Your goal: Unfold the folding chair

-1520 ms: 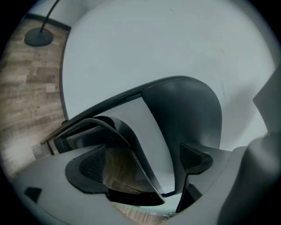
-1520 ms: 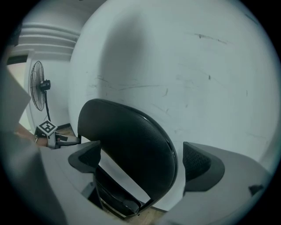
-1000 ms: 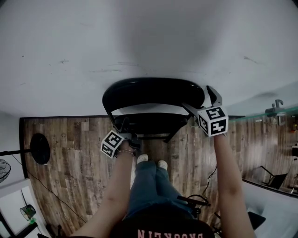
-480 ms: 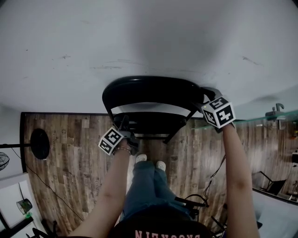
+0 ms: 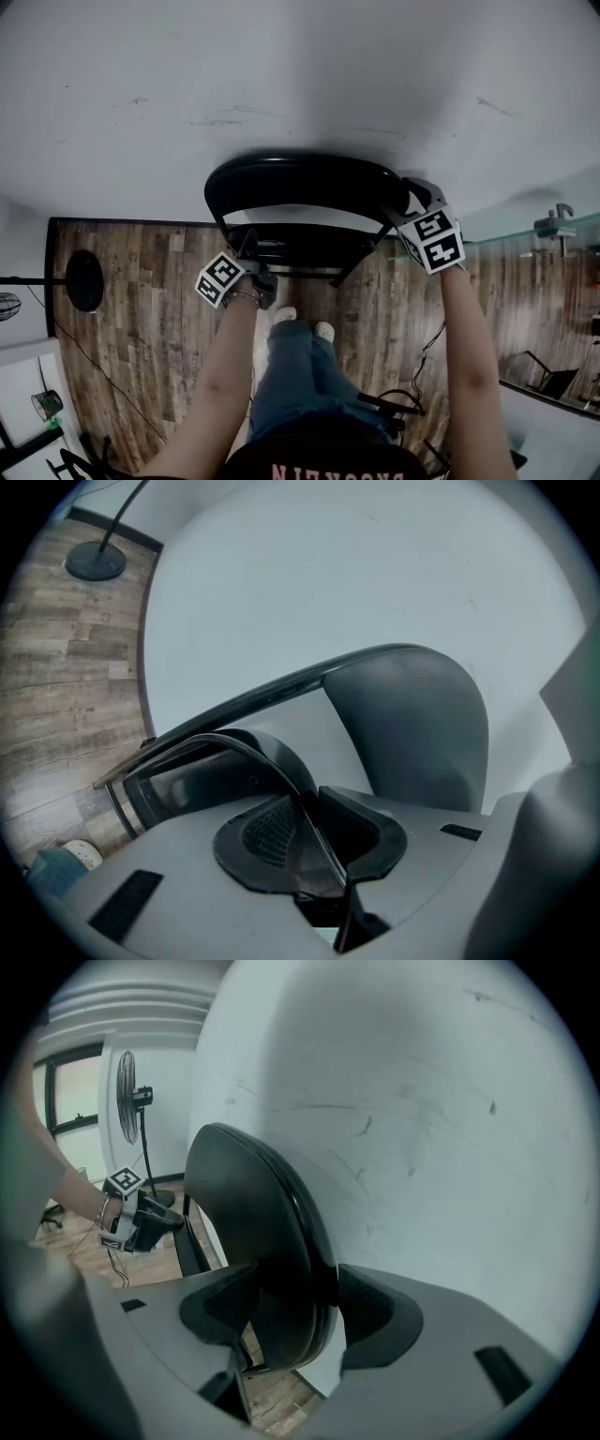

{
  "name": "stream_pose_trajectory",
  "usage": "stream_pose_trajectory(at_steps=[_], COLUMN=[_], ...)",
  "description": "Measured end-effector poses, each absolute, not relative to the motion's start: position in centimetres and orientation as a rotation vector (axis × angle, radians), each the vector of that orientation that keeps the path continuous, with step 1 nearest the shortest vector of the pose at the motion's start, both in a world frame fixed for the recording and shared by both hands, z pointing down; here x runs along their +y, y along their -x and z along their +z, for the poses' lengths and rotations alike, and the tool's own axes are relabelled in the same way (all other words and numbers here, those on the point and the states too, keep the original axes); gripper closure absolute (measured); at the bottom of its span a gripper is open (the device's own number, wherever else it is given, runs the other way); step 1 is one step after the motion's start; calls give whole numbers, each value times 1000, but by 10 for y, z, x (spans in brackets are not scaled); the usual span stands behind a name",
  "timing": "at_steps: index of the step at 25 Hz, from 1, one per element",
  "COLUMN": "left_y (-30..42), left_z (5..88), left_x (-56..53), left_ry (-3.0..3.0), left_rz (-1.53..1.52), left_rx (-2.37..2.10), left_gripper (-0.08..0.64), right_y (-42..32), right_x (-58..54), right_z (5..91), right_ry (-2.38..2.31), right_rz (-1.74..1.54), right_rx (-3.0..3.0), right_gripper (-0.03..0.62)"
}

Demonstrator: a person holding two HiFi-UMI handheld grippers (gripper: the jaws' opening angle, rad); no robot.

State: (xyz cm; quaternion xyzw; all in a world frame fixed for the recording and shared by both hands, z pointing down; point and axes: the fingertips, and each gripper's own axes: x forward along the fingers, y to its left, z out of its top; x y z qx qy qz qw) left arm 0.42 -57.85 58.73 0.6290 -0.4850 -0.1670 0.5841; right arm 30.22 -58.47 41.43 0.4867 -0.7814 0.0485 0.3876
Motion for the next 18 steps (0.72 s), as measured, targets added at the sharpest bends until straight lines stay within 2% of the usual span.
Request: stream_pose_trajectory(at_steps=[5, 15, 18], left_y=[4, 18, 20], left_z=[583, 577, 578], left_x=[-551, -479, -462], left_ry=[-1486, -1540, -1553], left_rz=[-387, -449, -452], left_rx=[-1148, -1172, -1192], left_gripper=[482, 476, 471], right_y=[-293, -280, -268], right_x=[-550, -458, -451], right_z=[409, 398, 398], right_ry=[-1174, -745, -661], right_rz=[162, 154, 59], right_rx=[-1999, -2010, -2030], right_gripper=[330, 408, 368])
